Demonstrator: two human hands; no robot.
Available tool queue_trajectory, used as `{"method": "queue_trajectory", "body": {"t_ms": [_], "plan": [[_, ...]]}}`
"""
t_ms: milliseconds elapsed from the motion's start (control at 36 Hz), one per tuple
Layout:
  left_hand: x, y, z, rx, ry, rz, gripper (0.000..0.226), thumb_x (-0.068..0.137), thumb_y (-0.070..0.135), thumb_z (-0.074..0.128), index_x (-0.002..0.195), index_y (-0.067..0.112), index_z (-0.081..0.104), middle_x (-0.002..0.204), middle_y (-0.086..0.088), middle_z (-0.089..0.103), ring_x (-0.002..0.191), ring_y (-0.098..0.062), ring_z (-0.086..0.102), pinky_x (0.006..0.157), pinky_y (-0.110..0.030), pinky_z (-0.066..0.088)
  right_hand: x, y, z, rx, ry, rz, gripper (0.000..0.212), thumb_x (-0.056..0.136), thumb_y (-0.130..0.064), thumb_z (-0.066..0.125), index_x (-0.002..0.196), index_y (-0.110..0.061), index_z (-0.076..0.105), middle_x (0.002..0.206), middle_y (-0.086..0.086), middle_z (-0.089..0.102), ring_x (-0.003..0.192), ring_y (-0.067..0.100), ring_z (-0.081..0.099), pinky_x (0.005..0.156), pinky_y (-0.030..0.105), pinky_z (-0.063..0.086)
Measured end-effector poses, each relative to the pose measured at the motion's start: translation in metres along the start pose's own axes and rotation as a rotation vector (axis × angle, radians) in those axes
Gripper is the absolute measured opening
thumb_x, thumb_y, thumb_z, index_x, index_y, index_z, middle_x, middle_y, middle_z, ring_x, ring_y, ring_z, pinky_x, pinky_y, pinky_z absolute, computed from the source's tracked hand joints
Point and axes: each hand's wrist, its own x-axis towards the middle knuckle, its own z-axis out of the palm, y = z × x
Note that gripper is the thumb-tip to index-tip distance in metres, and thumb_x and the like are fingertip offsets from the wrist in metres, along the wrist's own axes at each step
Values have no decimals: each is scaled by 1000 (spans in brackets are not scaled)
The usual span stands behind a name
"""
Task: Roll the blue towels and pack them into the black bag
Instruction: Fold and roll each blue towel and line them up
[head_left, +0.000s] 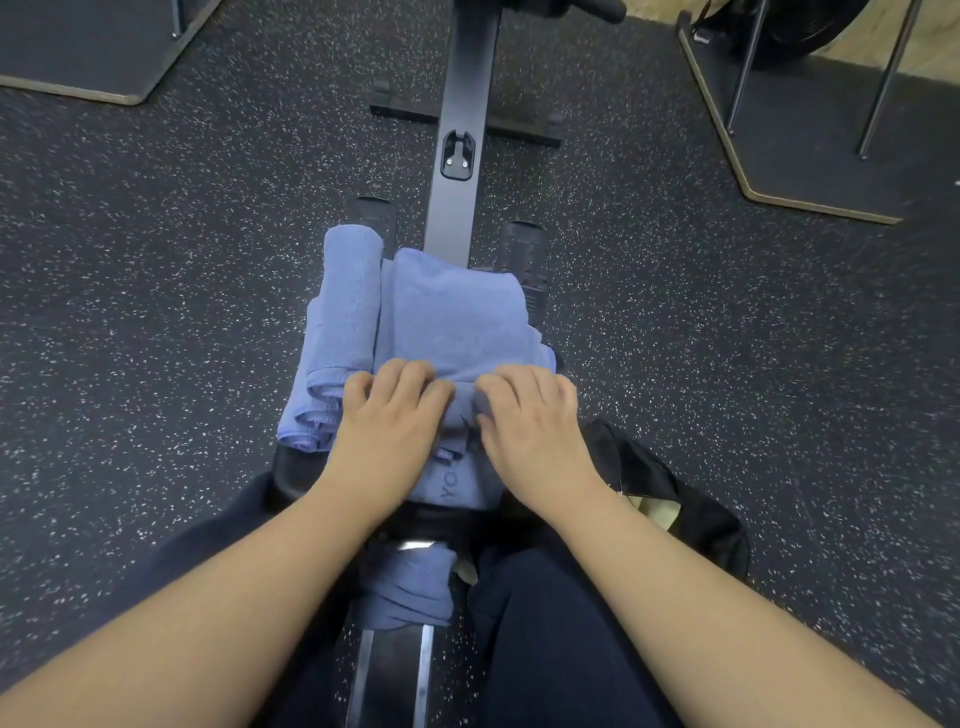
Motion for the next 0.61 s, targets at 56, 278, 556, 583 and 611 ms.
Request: {"method": "queue_trajectory", "body": {"t_ms": [56,278,556,583,611], "plan": [[1,-1,0,-17,21,9,19,74,16,66,92,16,64,101,-4,58,97,-26,49,77,-38,30,-1,-1,1,-7,48,-28,22,69,-18,61,91,-14,58,92,5,59,88,23,45,77,35,31],[4,-3,0,-32,45,42,19,77,18,62,97,16,63,105,-1,62,102,-25,51,83,-41,32,-1,1,5,-89,3,-11,26,71,-11,50,94,-15,61,94,3,58,89,21,43,79,33,30],[14,-8,-1,-117,47,-34,18,90,24,45,94,17,61,86,3,61,101,-23,52,85,-41,30,4,4,6,-42,-84,56,32,71,-7,61,102,-15,62,103,0,60,94,22,57,86,34,28],[15,-9,-1,-117,54,-36,16,90,25,46,91,17,60,83,2,60,99,-24,54,86,-40,29,5,5,7,-35,-85,63,33,71,-7,61,103,-15,62,104,0,60,95,22,57,86,34,28],[16,-9,-1,-115,55,-37,16,90,26,46,89,17,59,82,2,59,97,-25,55,86,-39,29,5,5,9,-28,-84,70,34,71,-7,60,104,-15,61,104,1,60,95,23,57,86,35,28]]}}
